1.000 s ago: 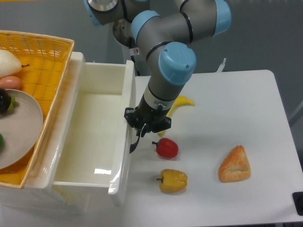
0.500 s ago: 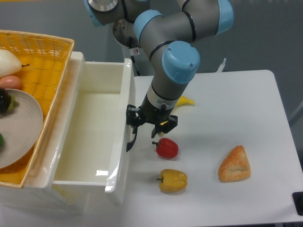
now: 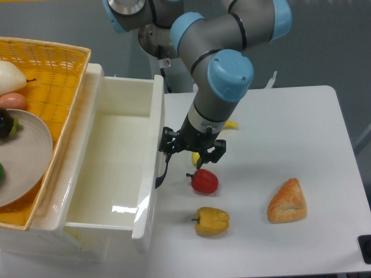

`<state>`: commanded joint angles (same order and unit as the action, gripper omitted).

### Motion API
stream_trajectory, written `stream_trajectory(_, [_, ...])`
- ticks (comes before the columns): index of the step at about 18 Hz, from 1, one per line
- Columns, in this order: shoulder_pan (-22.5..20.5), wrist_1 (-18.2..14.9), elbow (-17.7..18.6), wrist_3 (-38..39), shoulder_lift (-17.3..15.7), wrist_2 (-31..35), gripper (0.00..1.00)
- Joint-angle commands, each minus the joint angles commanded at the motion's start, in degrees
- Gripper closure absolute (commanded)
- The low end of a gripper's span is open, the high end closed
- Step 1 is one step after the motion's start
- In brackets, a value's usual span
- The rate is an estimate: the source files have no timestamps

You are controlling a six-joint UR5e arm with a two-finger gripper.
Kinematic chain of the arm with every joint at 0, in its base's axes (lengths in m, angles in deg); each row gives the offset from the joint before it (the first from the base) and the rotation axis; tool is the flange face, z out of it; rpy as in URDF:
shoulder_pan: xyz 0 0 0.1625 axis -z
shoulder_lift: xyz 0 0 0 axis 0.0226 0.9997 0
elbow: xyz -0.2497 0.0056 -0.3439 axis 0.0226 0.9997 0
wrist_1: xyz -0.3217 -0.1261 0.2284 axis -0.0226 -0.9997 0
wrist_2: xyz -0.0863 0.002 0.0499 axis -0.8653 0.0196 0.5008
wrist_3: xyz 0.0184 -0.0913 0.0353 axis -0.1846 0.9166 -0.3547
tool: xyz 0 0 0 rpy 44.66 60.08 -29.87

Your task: Slide the top white drawer open

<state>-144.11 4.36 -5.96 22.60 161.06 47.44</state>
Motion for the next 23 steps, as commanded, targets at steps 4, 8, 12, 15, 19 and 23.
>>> stream_trajectory(4, [-2.55, 1.14, 0.00, -0.44, -0.09, 0.09, 0.00])
stream_trajectory(8, [-5.10, 1.76, 0.17, -6.93, 0.09, 1.83, 0.00])
stream_trajectory(12, [-5.72, 2.02, 0.35, -11.85, 0.87, 10.45, 0.00])
stream_trajectory(15, [-7.55, 6.40, 0.70, -15.81, 3.68, 13.26, 0.00])
stream_trajectory(19, [-10.10, 7.29, 0.17, -23.88, 5.62, 15.12, 0.00])
stream_trajectory(23, [-12.13, 7.38, 0.09, -36.27, 6.94, 19.76, 0.00])
